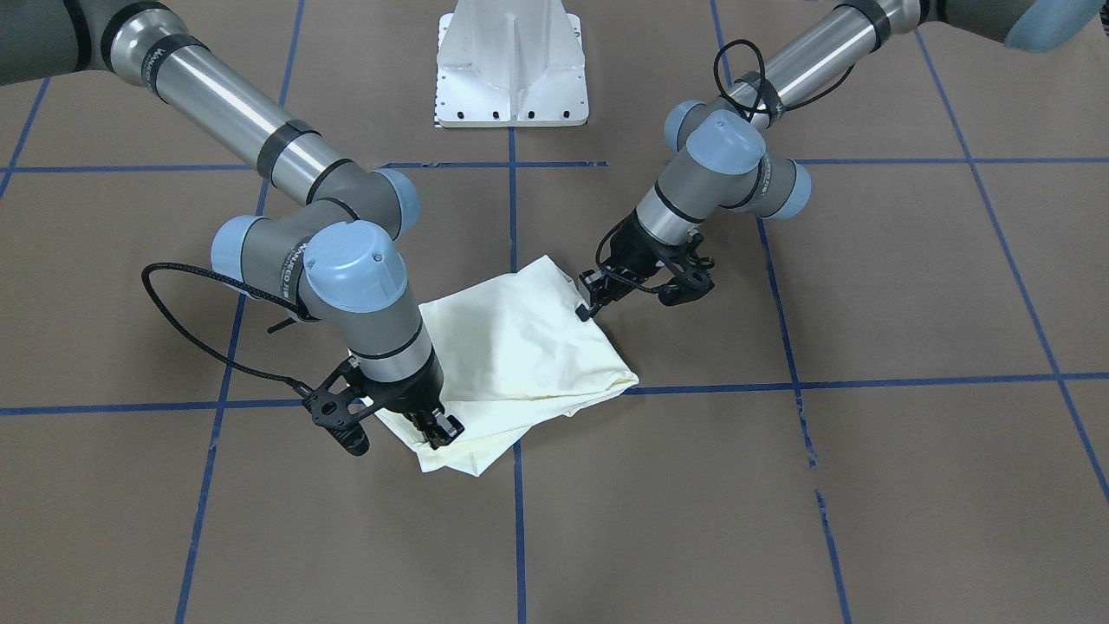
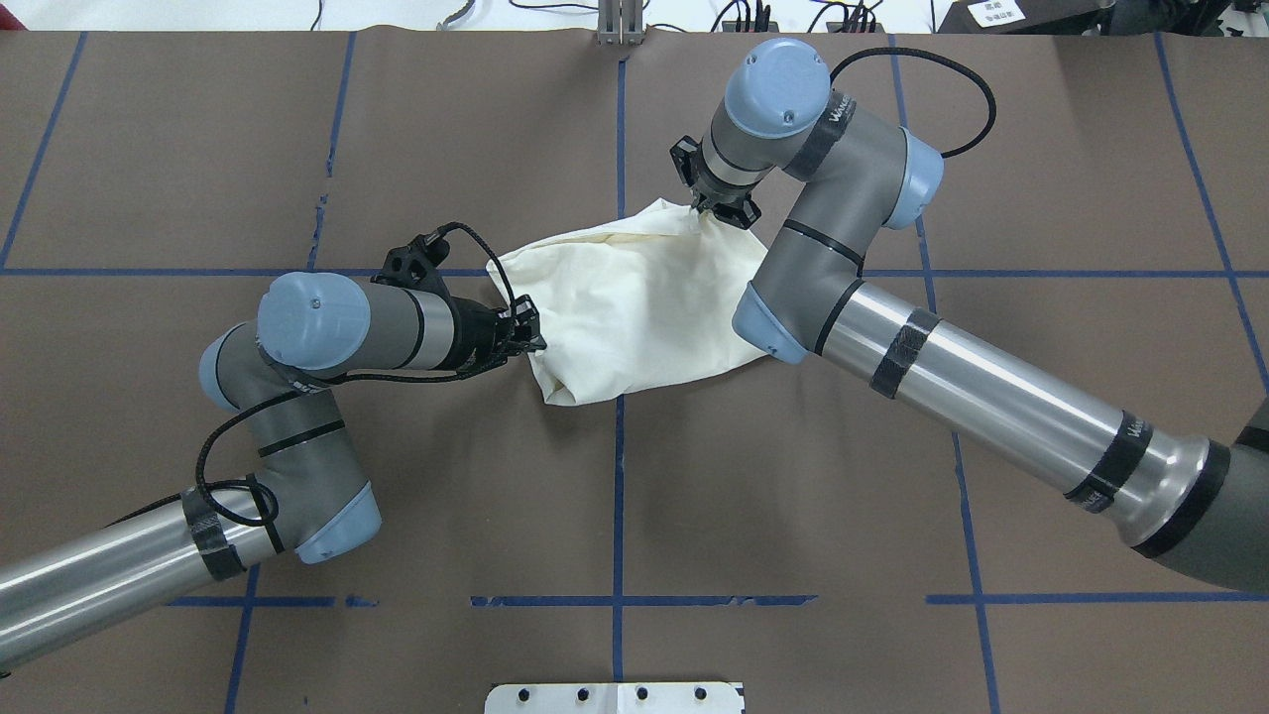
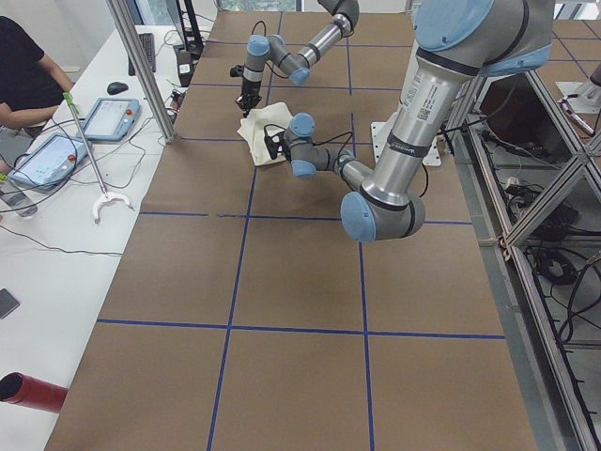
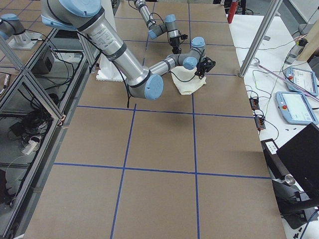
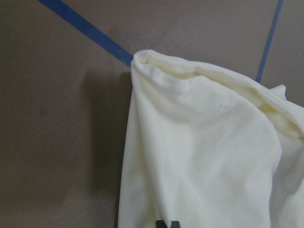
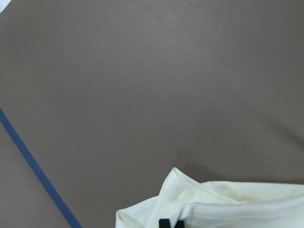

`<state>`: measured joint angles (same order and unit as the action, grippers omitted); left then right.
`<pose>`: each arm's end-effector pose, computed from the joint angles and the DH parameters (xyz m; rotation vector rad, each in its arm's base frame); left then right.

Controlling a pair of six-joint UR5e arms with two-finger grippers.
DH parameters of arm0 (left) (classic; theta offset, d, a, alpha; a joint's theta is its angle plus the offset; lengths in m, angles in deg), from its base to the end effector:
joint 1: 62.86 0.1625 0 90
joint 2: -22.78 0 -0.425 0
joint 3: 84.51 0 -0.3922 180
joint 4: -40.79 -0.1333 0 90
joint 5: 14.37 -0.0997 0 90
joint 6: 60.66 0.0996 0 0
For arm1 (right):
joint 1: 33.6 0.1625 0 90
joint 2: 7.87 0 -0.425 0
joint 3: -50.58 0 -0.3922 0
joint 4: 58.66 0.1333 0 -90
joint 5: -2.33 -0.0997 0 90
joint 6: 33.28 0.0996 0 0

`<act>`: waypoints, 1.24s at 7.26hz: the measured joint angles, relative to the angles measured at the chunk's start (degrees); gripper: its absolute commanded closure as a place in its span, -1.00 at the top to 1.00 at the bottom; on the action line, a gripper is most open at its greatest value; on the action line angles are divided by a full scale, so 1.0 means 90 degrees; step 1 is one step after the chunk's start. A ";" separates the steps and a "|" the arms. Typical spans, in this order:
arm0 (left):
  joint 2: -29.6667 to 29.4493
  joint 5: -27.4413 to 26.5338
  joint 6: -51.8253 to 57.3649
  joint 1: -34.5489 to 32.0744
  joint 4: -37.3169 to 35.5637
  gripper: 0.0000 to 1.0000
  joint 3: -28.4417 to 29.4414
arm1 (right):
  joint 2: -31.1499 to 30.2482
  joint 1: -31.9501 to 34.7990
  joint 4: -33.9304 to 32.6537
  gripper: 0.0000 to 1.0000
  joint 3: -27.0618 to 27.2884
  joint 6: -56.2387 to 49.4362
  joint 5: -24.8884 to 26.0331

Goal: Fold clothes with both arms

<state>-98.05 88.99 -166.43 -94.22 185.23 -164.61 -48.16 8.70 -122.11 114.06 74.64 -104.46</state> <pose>0.5430 -0.4601 0.3153 -0.0194 1.3425 -0.5445 -0.5375 -0.6305 0.2684 -0.0890 -0.9298 0.8496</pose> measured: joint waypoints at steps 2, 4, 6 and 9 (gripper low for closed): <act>-0.0068 0.0006 0.0019 0.0000 0.0005 -1.00 0.0019 | -0.0007 0.0046 0.0000 -1.00 -0.0057 -0.0106 -0.0014; -0.0084 0.0009 0.0023 -0.0002 0.0008 -0.39 0.0008 | -0.0013 0.0198 0.0000 -0.29 -0.0130 -0.0292 -0.0250; -0.0056 0.0187 0.0034 -0.0094 -0.0026 -0.23 -0.0236 | -0.0005 0.0316 0.0000 1.00 -0.0150 -0.0402 -0.0419; -0.0075 0.0410 0.0012 -0.0400 -0.0082 -0.83 -0.0576 | 0.0049 0.0386 0.0000 0.74 0.0071 -0.0459 -0.0618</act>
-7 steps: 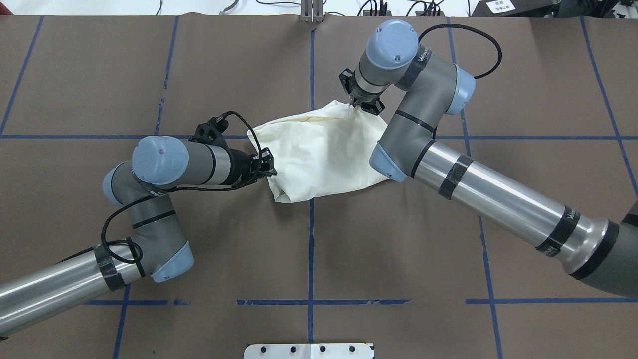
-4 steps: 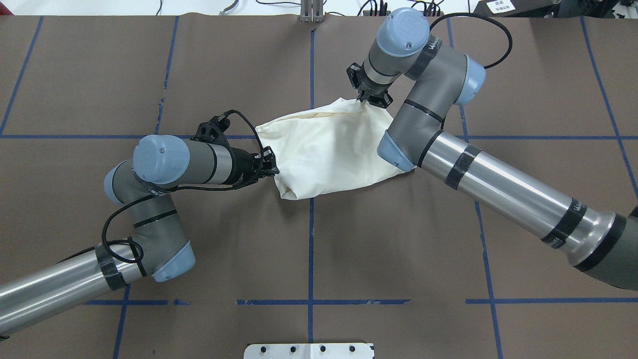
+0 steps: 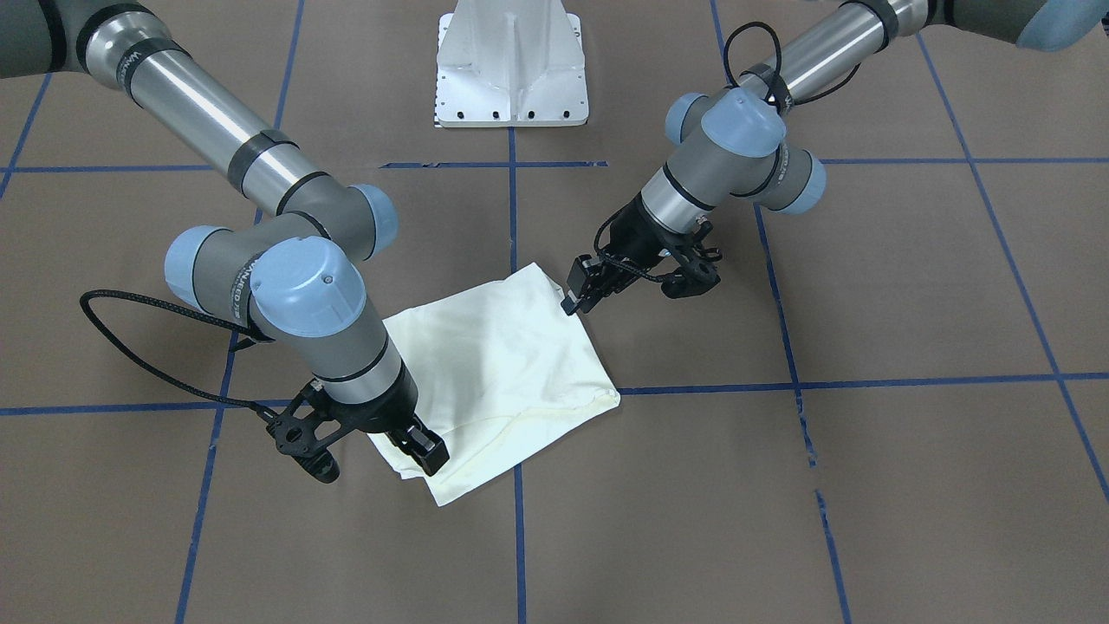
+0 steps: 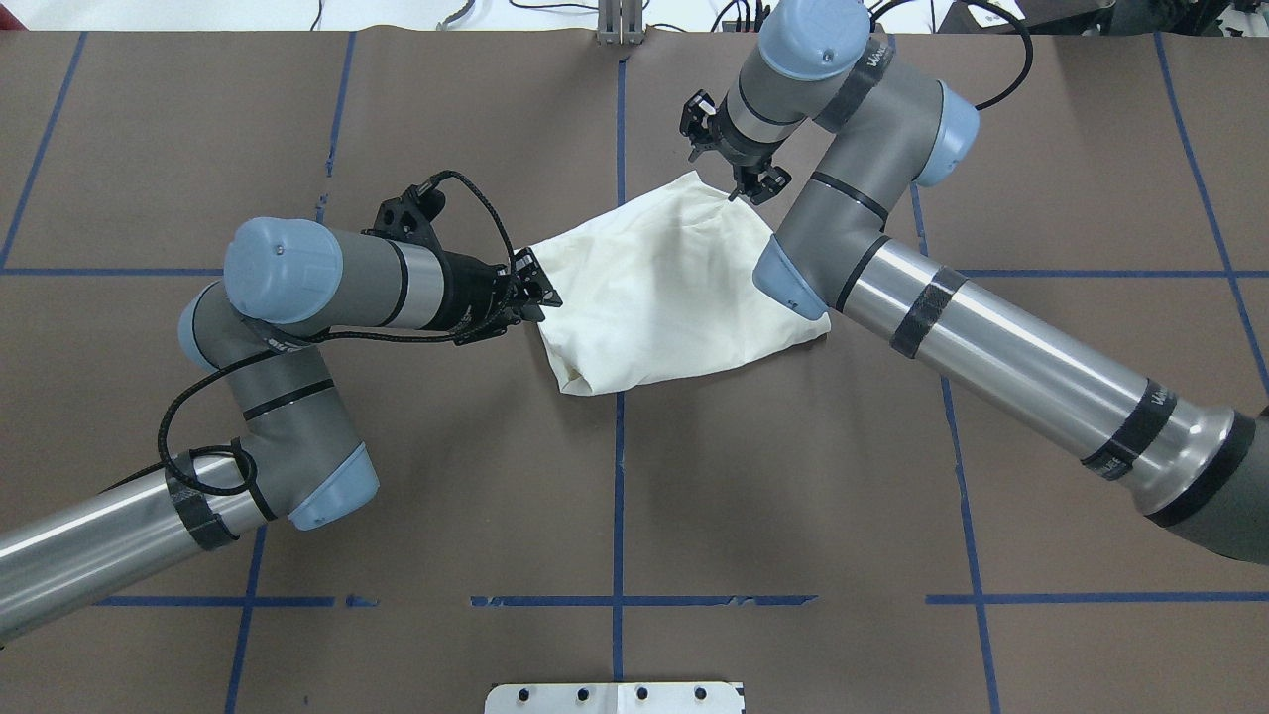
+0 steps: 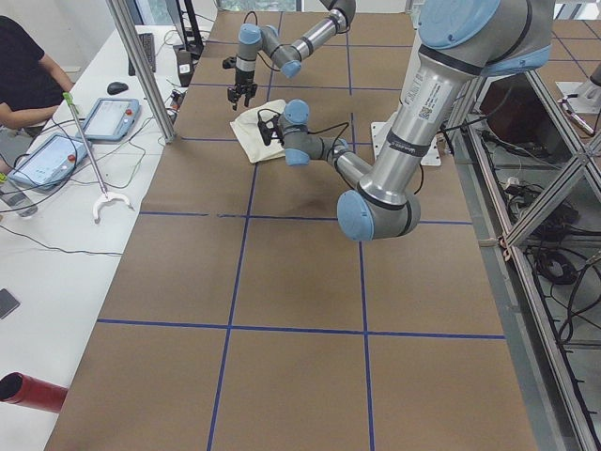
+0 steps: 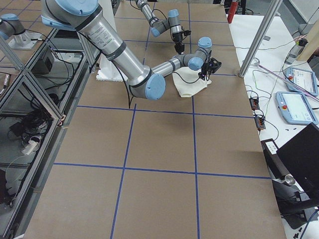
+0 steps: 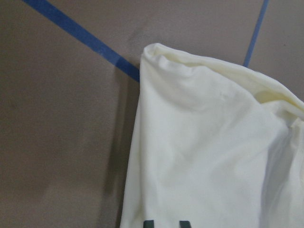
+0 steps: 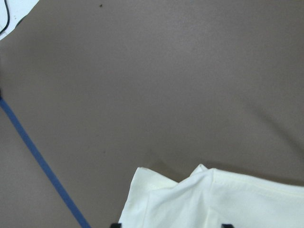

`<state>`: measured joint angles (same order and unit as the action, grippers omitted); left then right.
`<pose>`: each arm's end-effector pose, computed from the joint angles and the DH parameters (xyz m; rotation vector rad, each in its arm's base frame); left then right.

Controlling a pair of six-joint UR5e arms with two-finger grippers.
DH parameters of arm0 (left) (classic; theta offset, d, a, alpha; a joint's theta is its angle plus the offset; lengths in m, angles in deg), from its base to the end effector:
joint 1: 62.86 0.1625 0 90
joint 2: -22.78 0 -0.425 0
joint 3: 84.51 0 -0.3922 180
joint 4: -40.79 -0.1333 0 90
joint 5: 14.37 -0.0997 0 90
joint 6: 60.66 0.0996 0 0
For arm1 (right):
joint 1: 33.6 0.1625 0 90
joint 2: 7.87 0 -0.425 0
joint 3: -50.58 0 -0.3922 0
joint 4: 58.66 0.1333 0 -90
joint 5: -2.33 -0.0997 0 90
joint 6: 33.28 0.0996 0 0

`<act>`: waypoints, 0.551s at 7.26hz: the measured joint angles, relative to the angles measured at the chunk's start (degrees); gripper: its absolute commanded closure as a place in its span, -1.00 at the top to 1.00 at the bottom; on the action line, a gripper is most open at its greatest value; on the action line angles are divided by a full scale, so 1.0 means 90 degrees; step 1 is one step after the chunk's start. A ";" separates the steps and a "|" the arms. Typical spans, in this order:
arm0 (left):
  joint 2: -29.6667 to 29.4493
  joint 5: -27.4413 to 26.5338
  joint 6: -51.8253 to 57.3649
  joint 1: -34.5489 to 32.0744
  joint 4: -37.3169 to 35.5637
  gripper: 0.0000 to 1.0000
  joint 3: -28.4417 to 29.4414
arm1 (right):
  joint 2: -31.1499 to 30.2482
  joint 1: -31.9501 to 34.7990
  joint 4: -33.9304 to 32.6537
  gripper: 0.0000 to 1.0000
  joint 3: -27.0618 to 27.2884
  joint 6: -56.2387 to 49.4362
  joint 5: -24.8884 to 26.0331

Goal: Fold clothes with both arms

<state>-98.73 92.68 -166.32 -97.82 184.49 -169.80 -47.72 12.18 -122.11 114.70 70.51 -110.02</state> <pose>0.4998 -0.4764 0.2654 -0.0098 1.4326 -0.5212 -0.5022 -0.6529 0.2545 -0.1117 -0.9678 0.7864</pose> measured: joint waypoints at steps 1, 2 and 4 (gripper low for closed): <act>-0.0034 0.0001 -0.0038 -0.0025 -0.0006 -1.00 -0.0088 | 0.0000 -0.0066 0.0000 0.63 0.0069 0.0015 -0.0016; -0.0129 -0.0007 -0.0068 -0.0019 -0.0002 -1.00 -0.0081 | -0.0012 -0.0122 0.0002 0.63 0.0094 0.0014 -0.0020; -0.0425 -0.0039 -0.0192 0.0185 0.0026 -1.00 0.0172 | -0.0038 -0.0093 0.0008 0.66 0.0109 -0.0024 -0.0047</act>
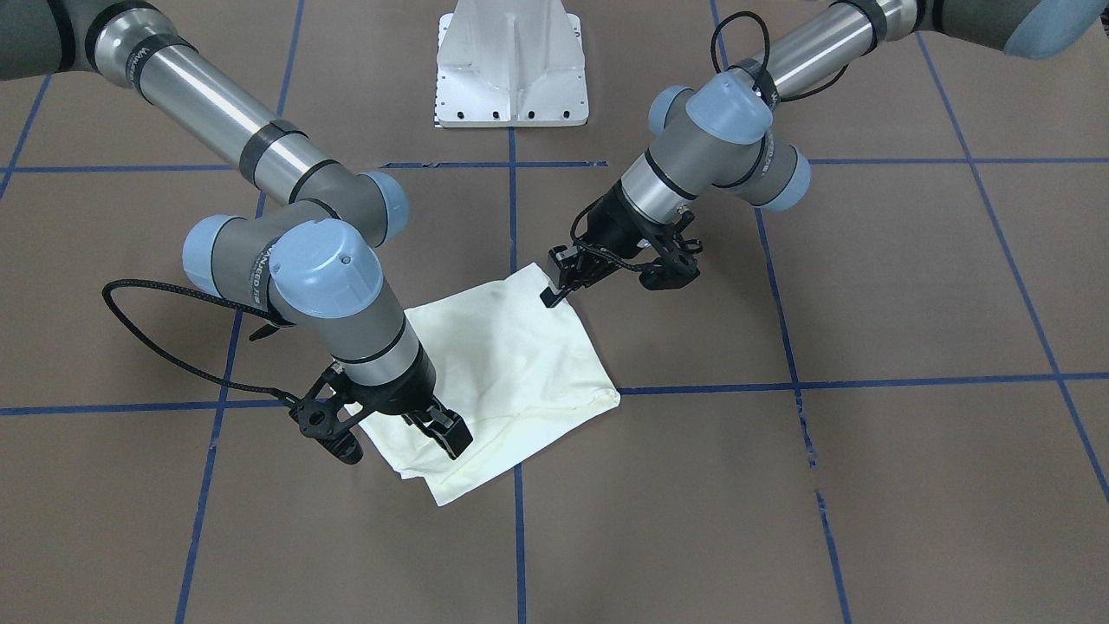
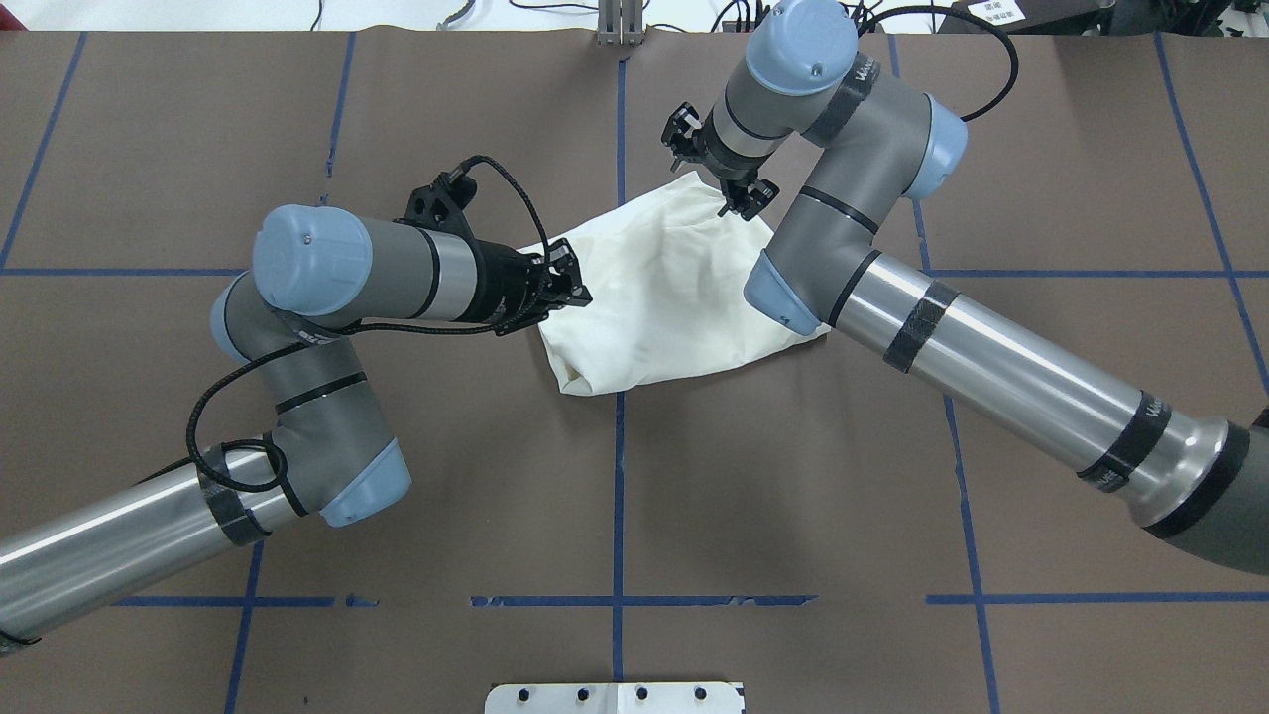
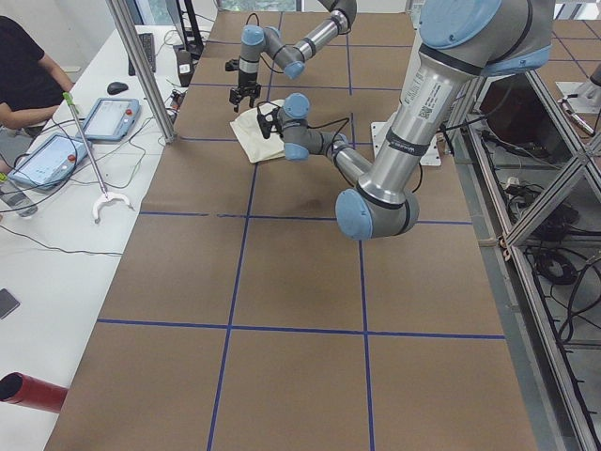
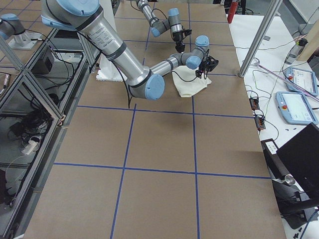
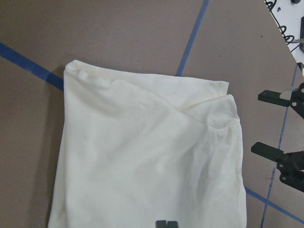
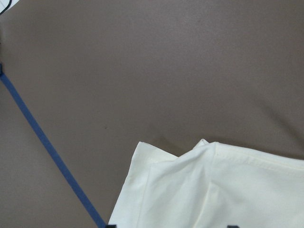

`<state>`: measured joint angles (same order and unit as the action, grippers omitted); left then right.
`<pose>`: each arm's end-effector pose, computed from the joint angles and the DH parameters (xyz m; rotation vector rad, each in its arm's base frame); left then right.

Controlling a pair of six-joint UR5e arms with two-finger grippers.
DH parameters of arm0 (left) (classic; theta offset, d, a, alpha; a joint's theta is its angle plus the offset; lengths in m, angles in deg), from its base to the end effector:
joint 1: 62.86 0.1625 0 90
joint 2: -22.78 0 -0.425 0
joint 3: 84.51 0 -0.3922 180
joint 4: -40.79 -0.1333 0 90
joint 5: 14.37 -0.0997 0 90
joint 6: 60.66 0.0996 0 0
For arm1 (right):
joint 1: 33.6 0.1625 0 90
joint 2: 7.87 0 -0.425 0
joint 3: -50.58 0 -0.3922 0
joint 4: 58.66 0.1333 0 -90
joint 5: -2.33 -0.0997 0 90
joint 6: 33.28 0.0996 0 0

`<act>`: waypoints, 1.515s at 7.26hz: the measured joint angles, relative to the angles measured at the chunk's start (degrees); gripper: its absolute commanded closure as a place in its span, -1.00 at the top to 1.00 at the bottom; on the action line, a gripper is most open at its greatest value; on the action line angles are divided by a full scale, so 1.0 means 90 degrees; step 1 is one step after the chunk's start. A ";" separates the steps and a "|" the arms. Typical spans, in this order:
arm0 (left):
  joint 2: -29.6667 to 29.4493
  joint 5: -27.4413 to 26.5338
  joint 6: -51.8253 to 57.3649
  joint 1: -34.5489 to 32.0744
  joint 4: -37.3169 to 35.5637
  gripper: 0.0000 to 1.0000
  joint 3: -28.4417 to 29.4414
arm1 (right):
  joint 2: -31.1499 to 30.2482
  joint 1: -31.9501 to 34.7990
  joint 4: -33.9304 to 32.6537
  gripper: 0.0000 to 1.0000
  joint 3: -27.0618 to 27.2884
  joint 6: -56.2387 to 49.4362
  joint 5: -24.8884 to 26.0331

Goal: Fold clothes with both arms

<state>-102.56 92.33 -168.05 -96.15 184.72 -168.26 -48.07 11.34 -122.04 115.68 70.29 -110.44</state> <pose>0.5238 -0.4692 0.2311 -0.0377 1.4740 -0.5105 -0.5095 -0.6423 0.2508 -0.1195 -0.9786 0.7615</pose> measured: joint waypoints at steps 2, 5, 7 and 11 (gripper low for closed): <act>-0.0104 -0.0200 -0.0099 0.0358 0.0021 -1.00 0.0321 | -0.0069 0.0127 0.0001 0.69 0.0077 -0.0058 -0.0073; -0.0142 -0.0312 -0.0097 0.0610 0.0030 -1.00 0.0601 | -0.0219 0.0321 0.0001 0.71 0.0229 -0.0159 -0.0277; -0.0088 -0.0285 -0.0098 0.0673 0.0015 -1.00 0.0576 | -0.0232 0.0393 -0.0005 0.72 0.0236 -0.0227 -0.0358; 0.0803 0.0191 -0.0088 0.0638 -0.0037 -1.00 -0.0481 | -0.0338 0.0461 -0.0004 0.77 0.0259 -0.0347 -0.0420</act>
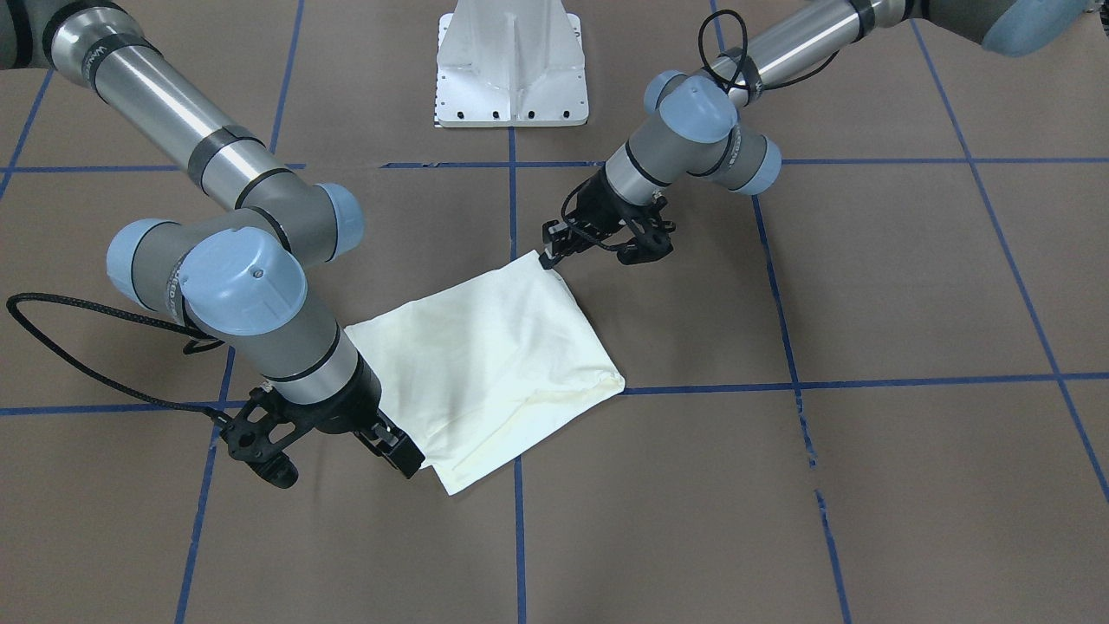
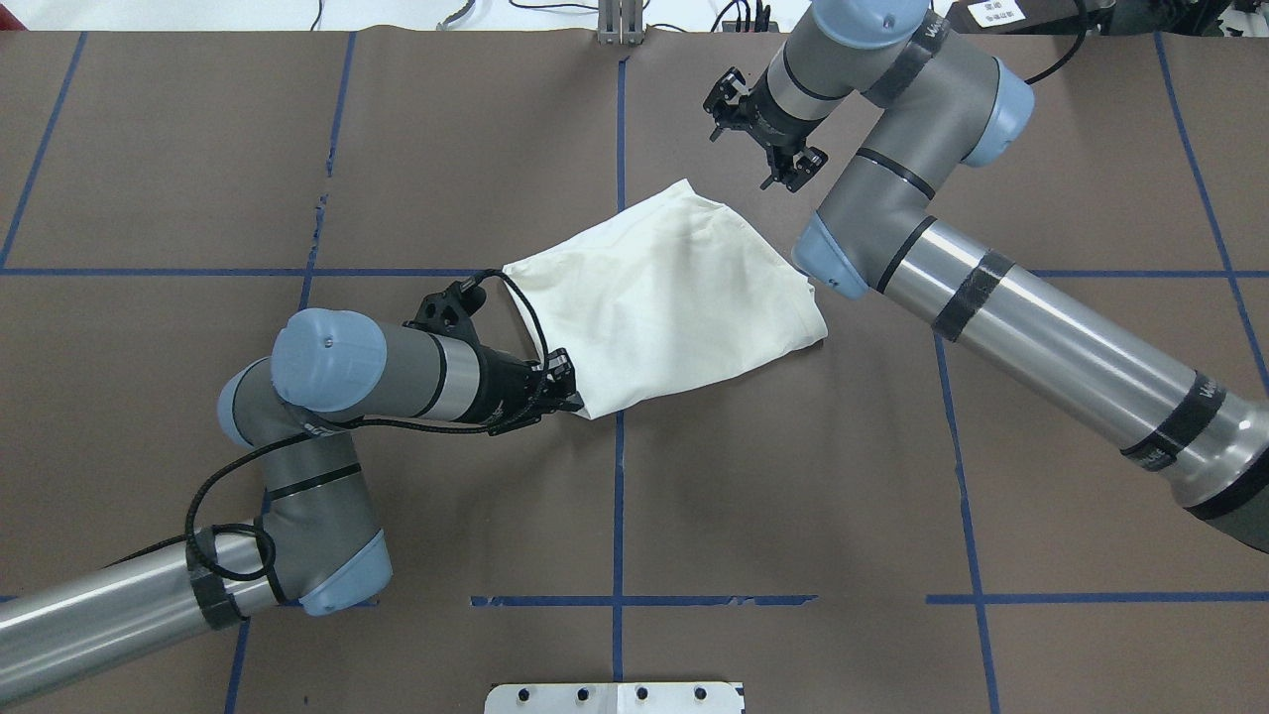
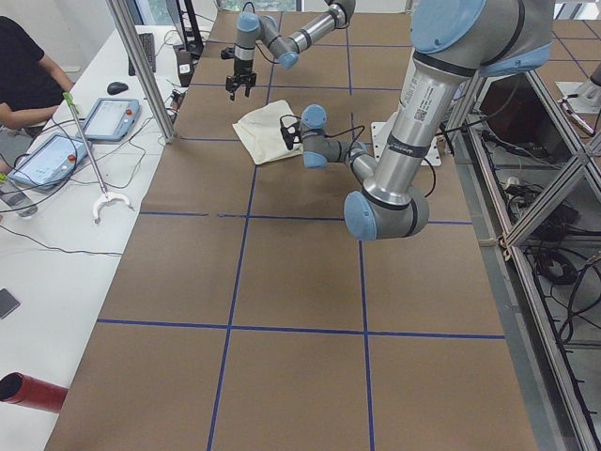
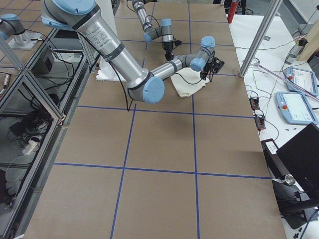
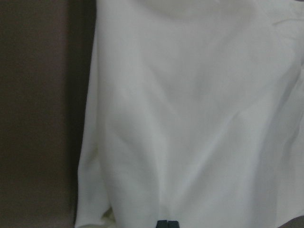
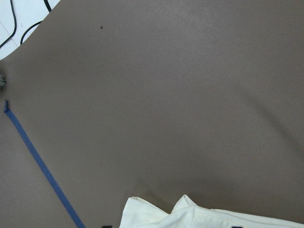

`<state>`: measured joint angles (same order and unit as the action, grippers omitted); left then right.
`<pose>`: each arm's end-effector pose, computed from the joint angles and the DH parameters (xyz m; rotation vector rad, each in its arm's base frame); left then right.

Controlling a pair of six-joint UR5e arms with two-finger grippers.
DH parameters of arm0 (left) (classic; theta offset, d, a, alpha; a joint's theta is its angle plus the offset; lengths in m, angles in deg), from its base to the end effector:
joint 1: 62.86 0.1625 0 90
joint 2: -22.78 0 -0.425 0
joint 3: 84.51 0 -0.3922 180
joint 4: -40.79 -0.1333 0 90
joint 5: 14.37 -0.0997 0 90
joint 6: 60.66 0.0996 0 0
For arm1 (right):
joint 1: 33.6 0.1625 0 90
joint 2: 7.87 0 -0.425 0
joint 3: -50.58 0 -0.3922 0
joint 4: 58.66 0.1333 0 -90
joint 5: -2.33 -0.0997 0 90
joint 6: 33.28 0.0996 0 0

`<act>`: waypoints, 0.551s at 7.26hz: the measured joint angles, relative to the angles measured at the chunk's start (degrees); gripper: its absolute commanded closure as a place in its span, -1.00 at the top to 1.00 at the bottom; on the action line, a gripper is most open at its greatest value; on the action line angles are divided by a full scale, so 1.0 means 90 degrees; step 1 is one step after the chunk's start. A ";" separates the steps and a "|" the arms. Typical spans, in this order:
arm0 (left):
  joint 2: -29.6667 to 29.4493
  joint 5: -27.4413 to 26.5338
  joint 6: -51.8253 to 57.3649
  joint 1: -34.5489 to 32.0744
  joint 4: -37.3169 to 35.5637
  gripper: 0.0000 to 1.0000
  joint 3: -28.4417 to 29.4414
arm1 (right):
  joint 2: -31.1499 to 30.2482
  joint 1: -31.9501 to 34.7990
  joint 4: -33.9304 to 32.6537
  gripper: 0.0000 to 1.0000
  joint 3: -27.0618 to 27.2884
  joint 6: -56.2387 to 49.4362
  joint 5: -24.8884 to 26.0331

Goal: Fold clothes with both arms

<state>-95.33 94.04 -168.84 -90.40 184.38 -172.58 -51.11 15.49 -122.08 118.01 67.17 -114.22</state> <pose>0.5407 -0.3968 0.2830 -0.1552 1.4071 -0.4385 -0.4564 -0.6623 0.2721 -0.1233 -0.9874 0.7499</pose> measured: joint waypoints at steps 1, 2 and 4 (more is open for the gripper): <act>0.0232 0.0071 0.0048 -0.0026 -0.0089 -1.00 -0.0358 | -0.0165 0.0092 -0.0002 0.91 0.0109 -0.0138 -0.0145; 0.0490 0.0120 0.0267 -0.0068 -0.0299 -1.00 -0.0765 | -0.0437 0.0282 -0.0006 1.00 0.0314 -0.0380 -0.0419; 0.1414 0.0201 0.1404 -0.0386 -0.0915 -1.00 -0.1811 | -0.1246 0.0803 -0.0027 1.00 0.1039 -0.1042 -0.1081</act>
<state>-82.60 95.85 -156.20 -93.88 176.15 -188.88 -62.32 22.71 -122.32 127.36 57.79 -123.95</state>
